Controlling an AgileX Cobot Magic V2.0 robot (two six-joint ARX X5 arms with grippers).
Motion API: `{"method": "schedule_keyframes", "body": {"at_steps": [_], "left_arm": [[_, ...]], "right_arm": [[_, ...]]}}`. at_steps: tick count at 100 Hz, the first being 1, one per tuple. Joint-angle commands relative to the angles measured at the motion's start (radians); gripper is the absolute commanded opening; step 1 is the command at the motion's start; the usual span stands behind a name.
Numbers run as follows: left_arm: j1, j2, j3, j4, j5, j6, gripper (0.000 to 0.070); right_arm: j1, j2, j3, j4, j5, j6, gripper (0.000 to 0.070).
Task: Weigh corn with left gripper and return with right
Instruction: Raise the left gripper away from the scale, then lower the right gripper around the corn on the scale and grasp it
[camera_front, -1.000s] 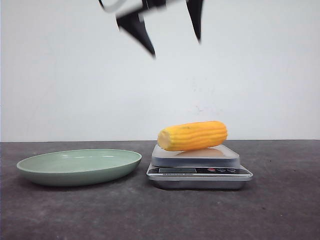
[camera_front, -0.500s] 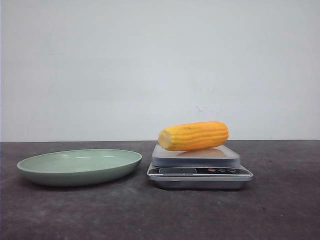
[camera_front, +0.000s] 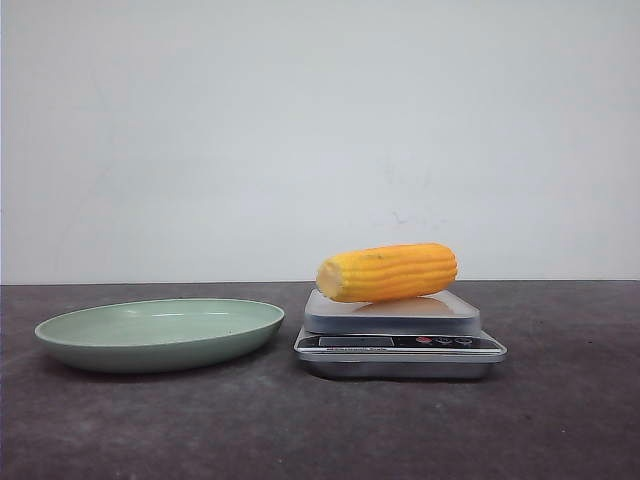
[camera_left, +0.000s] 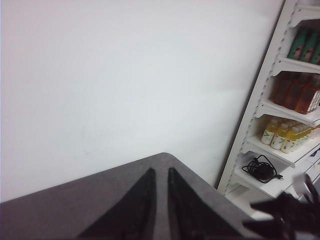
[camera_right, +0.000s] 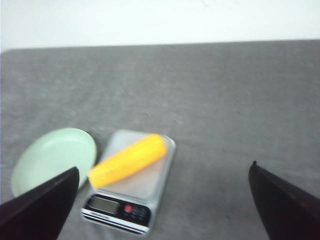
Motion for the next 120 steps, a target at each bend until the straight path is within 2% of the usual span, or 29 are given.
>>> {"method": "schedule_keyframes", "body": {"at_steps": [1,12,29,52,64,83,107,120], "left_arm": [[-0.008,-0.064,-0.095,-0.057,-0.004,0.009,0.0001],[-0.008,-0.222,-0.311,-0.057,-0.027,0.005,0.0001],[-0.008,-0.445,-0.617,-0.057,-0.137,-0.023,0.0001],[-0.008,-0.654,-0.893,-0.057,-0.164,-0.081,0.0001],[-0.008,-0.709,-0.948,-0.057,-0.164,-0.104,0.0001],[-0.008,-0.735,-0.953,-0.057,-0.163,-0.109,0.0001],[-0.008,-0.736,-0.953,-0.057,-0.163,-0.062,0.0],[-0.008,-0.736,-0.953,-0.057,-0.163,-0.041,0.0]], "right_arm": [[0.009,0.022,0.019,0.05,-0.054,0.046,0.0686],[0.041,0.062,0.019,0.152,-0.116,0.142,0.0686],[0.153,0.165,0.019,0.285,-0.102,0.269,0.0667],[0.357,0.4,0.019,0.289,0.101,0.361,0.0656],[0.426,0.537,0.019,0.293,0.184,0.421,0.0655],[0.459,0.742,0.019,0.306,0.175,0.551,0.0655],[0.459,0.883,0.019,0.326,0.147,0.681,0.0653],[0.457,0.917,0.019,0.353,0.15,0.723,0.0589]]}}
